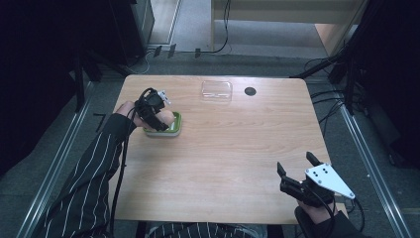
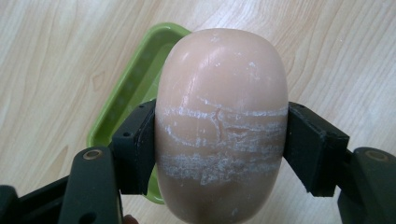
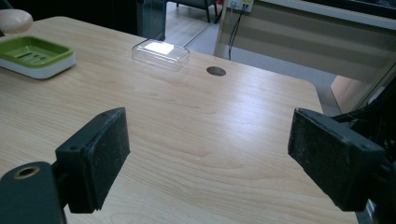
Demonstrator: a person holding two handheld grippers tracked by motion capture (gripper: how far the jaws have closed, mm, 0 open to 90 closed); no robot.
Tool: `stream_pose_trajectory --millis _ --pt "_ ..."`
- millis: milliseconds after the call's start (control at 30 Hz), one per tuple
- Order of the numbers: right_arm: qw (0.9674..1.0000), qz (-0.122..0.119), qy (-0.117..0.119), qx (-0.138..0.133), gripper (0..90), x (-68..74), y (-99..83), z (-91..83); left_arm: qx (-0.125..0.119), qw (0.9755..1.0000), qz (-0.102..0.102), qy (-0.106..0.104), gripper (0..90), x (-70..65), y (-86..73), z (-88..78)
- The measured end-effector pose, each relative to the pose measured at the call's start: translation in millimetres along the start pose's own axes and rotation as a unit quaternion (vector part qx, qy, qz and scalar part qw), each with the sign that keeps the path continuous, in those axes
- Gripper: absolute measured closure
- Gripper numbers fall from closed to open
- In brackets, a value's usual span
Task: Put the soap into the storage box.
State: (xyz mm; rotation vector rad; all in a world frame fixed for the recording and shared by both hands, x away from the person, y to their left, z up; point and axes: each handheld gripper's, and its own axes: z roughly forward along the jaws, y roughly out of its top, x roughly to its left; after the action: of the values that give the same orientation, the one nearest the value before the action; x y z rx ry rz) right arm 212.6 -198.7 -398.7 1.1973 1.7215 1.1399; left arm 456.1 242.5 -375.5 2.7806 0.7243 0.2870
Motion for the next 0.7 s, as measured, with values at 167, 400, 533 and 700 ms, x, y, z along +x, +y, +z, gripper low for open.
stream_pose_trajectory --millis 167,400,533,700 --pt "1.0 -0.001 0.001 -0.001 13.4 0.2 -0.2 -0.4 0.008 1.0 0.005 0.001 33.2 4.0 1.8 7.0" --pt "1.0 -0.003 -0.002 -0.003 13.4 0.1 -0.6 -1.7 0.017 0.9993 0.031 0.012 33.1 8.4 5.8 15.7" --pt "1.0 -0.004 -0.002 -0.002 13.4 0.3 -0.7 -1.9 0.018 0.9991 0.037 0.013 33.1 11.1 7.8 20.3" --pt "1.0 -0.004 -0.003 -0.001 13.4 1.1 -0.7 -2.2 0.024 0.9988 0.041 0.009 33.1 14.4 7.1 25.1"
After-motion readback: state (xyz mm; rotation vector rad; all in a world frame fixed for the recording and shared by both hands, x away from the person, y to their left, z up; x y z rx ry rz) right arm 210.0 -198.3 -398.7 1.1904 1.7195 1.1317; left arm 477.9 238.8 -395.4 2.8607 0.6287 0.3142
